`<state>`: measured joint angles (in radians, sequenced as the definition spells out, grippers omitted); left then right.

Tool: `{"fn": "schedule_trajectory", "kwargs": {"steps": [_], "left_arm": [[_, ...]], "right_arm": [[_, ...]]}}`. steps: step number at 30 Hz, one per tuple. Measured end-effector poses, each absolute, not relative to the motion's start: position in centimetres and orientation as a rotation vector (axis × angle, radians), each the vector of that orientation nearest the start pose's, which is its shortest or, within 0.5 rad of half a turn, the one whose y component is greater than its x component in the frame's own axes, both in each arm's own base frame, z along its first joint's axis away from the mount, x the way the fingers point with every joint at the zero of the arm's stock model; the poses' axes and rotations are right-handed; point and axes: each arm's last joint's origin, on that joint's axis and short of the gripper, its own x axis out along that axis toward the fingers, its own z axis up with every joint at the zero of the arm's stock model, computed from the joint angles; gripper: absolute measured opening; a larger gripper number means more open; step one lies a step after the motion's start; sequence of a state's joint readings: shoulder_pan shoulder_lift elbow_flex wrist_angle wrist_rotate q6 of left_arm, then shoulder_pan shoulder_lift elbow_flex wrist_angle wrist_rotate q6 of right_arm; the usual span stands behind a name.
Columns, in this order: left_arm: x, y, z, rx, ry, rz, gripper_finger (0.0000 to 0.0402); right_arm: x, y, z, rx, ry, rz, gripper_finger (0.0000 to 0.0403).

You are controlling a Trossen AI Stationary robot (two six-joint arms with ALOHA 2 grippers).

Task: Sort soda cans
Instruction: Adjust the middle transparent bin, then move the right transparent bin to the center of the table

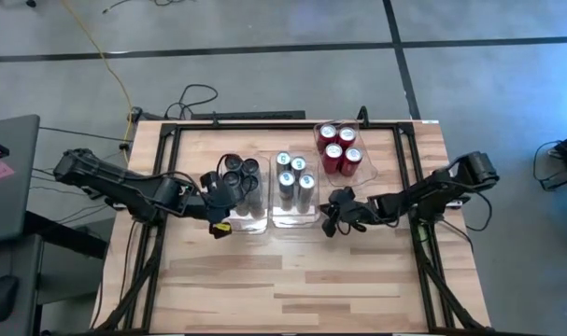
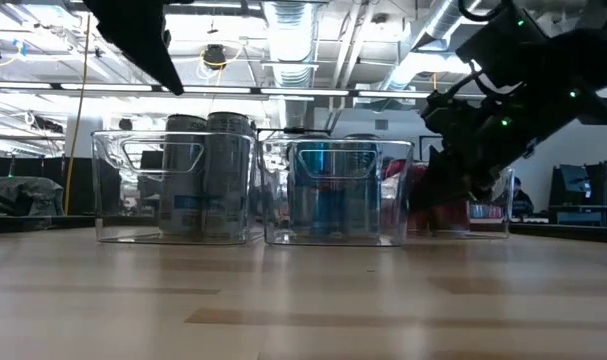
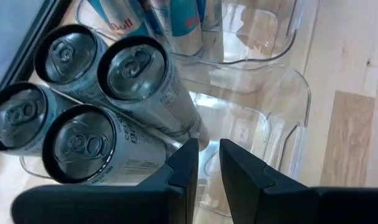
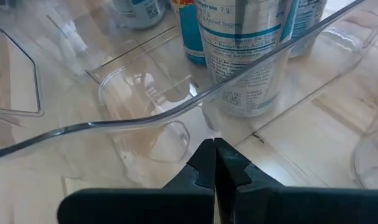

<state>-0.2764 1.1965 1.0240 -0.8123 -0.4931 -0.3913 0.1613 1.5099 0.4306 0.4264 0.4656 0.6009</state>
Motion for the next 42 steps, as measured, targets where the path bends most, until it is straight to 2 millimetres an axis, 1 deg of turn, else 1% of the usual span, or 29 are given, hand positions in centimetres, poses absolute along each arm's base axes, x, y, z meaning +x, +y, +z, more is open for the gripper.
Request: {"fn": "schedule_trajectory", "kwargs": {"steps": [3, 6, 11, 15, 20, 22, 24, 27, 30, 34, 39, 42], "left_arm": [[22.1, -4.8, 28.5, 0.002, 0.861, 0.377, 0.0062], [22.0, -4.8, 28.3, -0.003, 0.87, 0.387, 0.0062], [22.0, -4.8, 28.4, 0.003, 0.863, 0.393, 0.0062], [21.8, -4.7, 28.7, 0.01, 0.842, 0.407, 0.0062], [21.5, -4.5, 29.1, 0.009, 0.816, 0.421, 0.0062], [21.6, -4.5, 29.1, 0.006, 0.806, 0.421, 0.0062], [21.6, -4.6, 29.1, 0.009, 0.805, 0.419, 0.0062], [21.6, -4.5, 29.1, 0.014, 0.806, 0.418, 0.0062], [21.6, -4.5, 29.1, 0.027, 0.807, 0.411, 0.0062], [21.6, -4.5, 29.1, 0.026, 0.806, 0.411, 0.0062], [21.6, -4.5, 29.2, 0.046, 0.807, 0.412, 0.0062], [21.6, -4.5, 29.2, 0.072, 0.811, 0.407, 0.0062]], "right_arm": [[24.7, 2.6, 12.3, 0.371, 0.515, -0.467, 0.0013], [24.4, 3.1, 12.7, 0.361, 0.526, -0.453, 0.0013], [22.9, 4.1, 14.4, 0.346, 0.539, -0.442, 0.0013], [20.8, 4.2, 16.5, 0.326, 0.559, -0.477, 0.0013], [18.7, 3.2, 20.4, 0.314, 0.566, -0.537, 0.0013], [18.2, 2.6, 22.0, 0.3, 0.581, -0.53, 0.0013], [17.9, 2.1, 23.4, 0.25, 0.626, -0.489, 0.0013], [17.9, 1.5, 25.0, 0.116, 0.673, -0.432, 0.0024], [18.3, 1.0, 26.0, -0.005, 0.722, -0.4, 0.0057], [19.3, 0.2, 26.2, -0.053, 0.808, -0.406, 0.0129], [20.4, -0.7, 25.0, -0.066, 0.908, -0.356, 0.0232], [21.1, -1.3, 24.3, -0.074, 0.95, -0.336, 0.0267]]}}
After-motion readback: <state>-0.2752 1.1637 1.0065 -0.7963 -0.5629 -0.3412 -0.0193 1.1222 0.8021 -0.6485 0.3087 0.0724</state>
